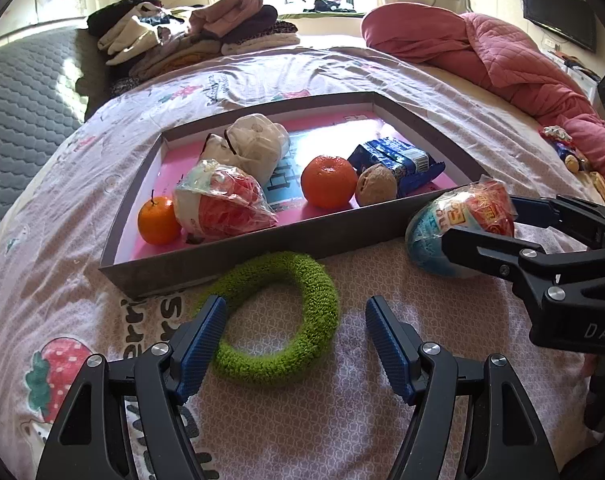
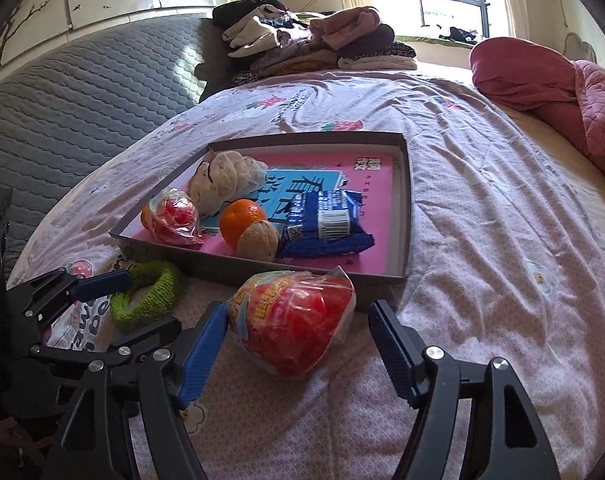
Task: Organize objects
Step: 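Close the left tool on the green fuzzy ring while the right tool grips the small Kinder egg, then carry the green ring and small Kinder egg over the pink tray, then lower the green ring into the tray and open the left tool while the right tool lowers the egg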
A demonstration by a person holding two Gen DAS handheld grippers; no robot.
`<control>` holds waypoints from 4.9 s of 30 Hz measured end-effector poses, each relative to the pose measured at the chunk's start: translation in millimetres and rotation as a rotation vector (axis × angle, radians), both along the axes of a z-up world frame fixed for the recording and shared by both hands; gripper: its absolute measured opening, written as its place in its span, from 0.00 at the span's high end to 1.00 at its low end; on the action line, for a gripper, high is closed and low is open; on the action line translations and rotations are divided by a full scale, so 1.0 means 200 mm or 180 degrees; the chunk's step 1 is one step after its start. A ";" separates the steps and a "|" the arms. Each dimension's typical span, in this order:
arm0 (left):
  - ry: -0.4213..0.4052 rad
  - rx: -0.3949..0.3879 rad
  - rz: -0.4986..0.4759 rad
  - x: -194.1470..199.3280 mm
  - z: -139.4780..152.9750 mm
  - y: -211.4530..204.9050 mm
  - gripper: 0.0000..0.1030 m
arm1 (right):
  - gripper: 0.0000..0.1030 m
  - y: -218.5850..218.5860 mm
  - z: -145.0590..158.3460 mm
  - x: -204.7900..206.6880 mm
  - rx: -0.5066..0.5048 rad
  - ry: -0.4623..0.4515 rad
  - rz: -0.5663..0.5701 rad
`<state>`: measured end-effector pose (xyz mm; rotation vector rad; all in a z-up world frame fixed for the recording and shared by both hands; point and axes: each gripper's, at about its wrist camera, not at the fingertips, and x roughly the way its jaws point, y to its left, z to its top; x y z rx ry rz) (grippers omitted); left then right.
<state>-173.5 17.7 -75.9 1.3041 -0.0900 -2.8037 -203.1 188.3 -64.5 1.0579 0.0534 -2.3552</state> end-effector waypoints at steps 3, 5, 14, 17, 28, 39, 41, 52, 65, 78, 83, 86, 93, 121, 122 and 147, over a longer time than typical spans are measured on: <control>-0.0028 0.0037 -0.0021 -0.02 -0.02 0.00 0.49 | 0.31 -0.03 0.00 0.00 -0.0006 0.0022 0.0034; -0.0026 0.0089 -0.0047 -0.02 -0.03 0.00 0.59 | 0.39 -0.04 -0.01 -0.01 0.0019 0.0059 0.0028; 0.0012 0.0312 -0.0066 -0.03 -0.02 -0.02 0.87 | 0.45 -0.07 -0.01 0.01 0.0071 0.0115 0.0097; 0.0052 0.0339 -0.0047 0.00 0.00 -0.04 0.87 | 0.45 -0.06 0.00 0.01 0.0056 0.0135 0.0108; 0.0356 0.0162 0.0085 0.09 0.16 -0.08 0.87 | 0.45 -0.05 0.11 0.08 0.0027 0.0481 0.0091; 0.0498 0.0101 0.0136 0.11 0.27 -0.07 0.87 | 0.45 -0.03 0.20 0.12 -0.0063 0.0687 0.0072; 0.0512 0.0099 0.0143 0.11 0.28 -0.07 0.87 | 0.45 -0.03 0.23 0.13 -0.0092 0.0725 0.0080; 0.0648 0.0035 0.0156 0.09 0.38 -0.08 0.87 | 0.45 -0.05 0.40 0.15 -0.0118 0.1051 0.0098; 0.0710 -0.0083 0.0261 -0.05 0.46 -0.19 0.87 | 0.45 -0.06 0.52 0.04 -0.0074 0.1244 0.0068; 0.0656 -0.0126 0.0424 -0.25 0.46 -0.37 0.87 | 0.45 -0.08 0.52 -0.11 -0.0045 0.1227 0.0024; 0.0625 -0.0108 0.0465 -0.31 0.46 -0.44 0.87 | 0.45 -0.10 0.51 -0.16 -0.0013 0.1223 0.0013; 0.0593 -0.0088 0.0495 -0.33 0.44 -0.47 0.87 | 0.45 -0.10 0.49 -0.19 0.0015 0.1210 0.0003; 0.0493 -0.0085 0.0481 -0.38 0.35 -0.48 0.87 | 0.45 -0.12 0.39 -0.28 0.0112 0.1078 -0.0024; 0.0337 -0.0247 0.0091 -0.66 0.14 -0.12 0.85 | 0.45 -0.06 0.09 -0.36 0.0276 0.0632 -0.0107; 0.0303 -0.0250 0.0092 -0.68 0.12 -0.12 0.84 | 0.45 -0.06 0.09 -0.36 0.0279 0.0631 -0.0095; 0.0056 -0.0088 0.0162 -0.63 0.04 -0.16 0.55 | 0.44 -0.14 0.07 -0.33 0.0572 0.0669 0.0013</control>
